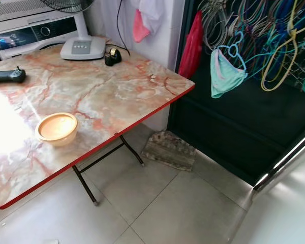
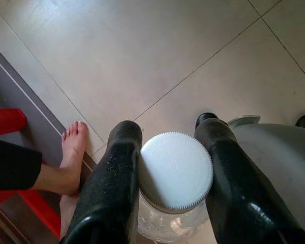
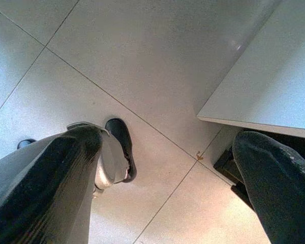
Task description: Restocking fridge
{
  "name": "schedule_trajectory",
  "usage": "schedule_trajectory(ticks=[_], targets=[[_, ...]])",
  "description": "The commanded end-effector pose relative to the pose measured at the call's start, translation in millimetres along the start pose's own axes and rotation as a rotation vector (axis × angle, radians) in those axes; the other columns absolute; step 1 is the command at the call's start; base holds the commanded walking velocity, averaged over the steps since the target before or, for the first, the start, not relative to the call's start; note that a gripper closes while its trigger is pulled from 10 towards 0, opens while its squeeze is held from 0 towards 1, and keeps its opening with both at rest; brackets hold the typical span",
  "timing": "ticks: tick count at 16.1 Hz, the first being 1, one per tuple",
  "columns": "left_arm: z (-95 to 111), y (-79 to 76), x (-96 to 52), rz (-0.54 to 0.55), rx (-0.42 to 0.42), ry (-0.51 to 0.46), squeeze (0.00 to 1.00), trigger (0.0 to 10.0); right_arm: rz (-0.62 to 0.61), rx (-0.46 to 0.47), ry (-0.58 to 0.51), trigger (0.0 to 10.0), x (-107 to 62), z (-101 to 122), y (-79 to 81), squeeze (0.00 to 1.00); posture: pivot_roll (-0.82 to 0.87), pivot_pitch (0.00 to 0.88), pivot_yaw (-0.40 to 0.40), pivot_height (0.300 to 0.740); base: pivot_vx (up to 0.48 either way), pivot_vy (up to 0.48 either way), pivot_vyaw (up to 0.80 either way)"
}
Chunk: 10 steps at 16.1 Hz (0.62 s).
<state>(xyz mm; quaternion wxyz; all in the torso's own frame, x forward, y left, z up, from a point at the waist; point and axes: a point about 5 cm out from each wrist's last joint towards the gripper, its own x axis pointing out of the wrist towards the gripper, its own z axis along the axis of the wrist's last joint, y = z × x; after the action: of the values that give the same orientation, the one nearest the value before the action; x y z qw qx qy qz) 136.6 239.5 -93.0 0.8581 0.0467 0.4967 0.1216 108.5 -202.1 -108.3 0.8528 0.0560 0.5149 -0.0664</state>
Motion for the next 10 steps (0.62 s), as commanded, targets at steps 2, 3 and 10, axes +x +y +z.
schedule_trajectory(ticks=[2, 3, 10], targets=[[-3.6, -1.0, -0.4, -0.004, 0.006, 0.020, 0.00, 10.0, -0.008, -0.001, 0.015, 10.0, -0.7, -3.1, -2.4, 0.00, 0.09, 0.000, -0.026, 0.740, 0.000, 0.000, -0.80], [-3.9, -1.3, -0.4, -0.006, 0.012, 0.023, 0.00, 10.0, -0.008, -0.002, 0.016, 10.0, -0.8, -3.2, -2.5, 0.00, 0.09, 0.000, -0.026, 0.740, 0.000, 0.000, -0.80], [-4.4, -2.7, -0.5, -0.014, 0.016, 0.026, 0.00, 10.0, -0.007, -0.004, 0.017, 10.0, -1.0, -3.7, -3.1, 0.00, 0.09, 0.000, -0.027, 0.740, 0.000, 0.000, -0.80]])
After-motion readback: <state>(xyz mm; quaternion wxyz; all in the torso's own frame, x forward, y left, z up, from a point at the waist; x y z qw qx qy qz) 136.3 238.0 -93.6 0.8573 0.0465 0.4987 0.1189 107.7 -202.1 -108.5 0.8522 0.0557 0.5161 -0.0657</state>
